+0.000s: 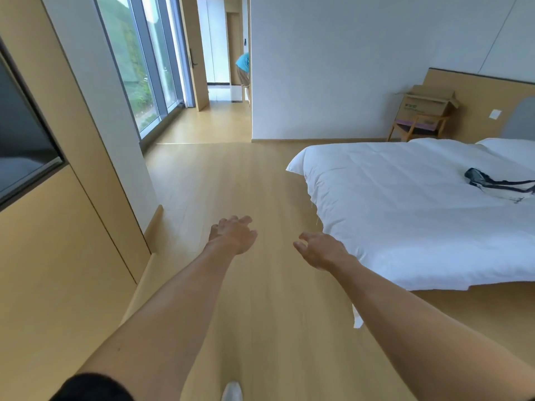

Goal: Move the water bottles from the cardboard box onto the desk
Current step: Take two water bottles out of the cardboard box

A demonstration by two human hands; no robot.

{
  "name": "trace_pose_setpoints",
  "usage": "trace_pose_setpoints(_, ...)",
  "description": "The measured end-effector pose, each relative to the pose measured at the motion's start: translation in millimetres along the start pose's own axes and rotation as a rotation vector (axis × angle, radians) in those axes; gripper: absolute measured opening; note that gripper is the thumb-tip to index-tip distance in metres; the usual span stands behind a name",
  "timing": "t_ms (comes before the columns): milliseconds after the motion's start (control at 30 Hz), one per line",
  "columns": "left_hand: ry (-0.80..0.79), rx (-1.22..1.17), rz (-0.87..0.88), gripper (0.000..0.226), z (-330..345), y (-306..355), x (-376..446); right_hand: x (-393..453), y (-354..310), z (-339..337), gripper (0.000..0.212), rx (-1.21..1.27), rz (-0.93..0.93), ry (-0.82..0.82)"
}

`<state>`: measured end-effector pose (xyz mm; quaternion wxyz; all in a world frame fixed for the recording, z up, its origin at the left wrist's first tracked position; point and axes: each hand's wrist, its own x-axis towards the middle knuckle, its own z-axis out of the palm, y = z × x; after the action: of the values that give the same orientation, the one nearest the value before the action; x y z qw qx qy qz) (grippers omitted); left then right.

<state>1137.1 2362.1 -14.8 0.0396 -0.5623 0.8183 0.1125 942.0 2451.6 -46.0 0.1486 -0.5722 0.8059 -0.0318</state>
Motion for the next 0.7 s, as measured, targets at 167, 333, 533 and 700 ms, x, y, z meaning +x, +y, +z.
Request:
trace_pose_setpoints(167,0.012,-0.023,0.053,0.052,-25,-11,122,111,-12,-23,0.051,-0.041,0.043,-0.002)
trace_pose_setpoints(333,-0.005,-0.011,0.084,0.054,-59,-25,242,221,-26,-56,0.056,-0.074,0.098,-0.022)
trace_pose_setpoints(533,-0.014,0.022,0.121,0.051,-80,-26,359,322,-25,-91,0.063,-0.074,0.151,-0.022)
trace_pose_setpoints(700,-0.016,0.026,0.148,0.048,-78,-13,438,394,-15,-108,0.063,-0.060,0.172,-0.029)
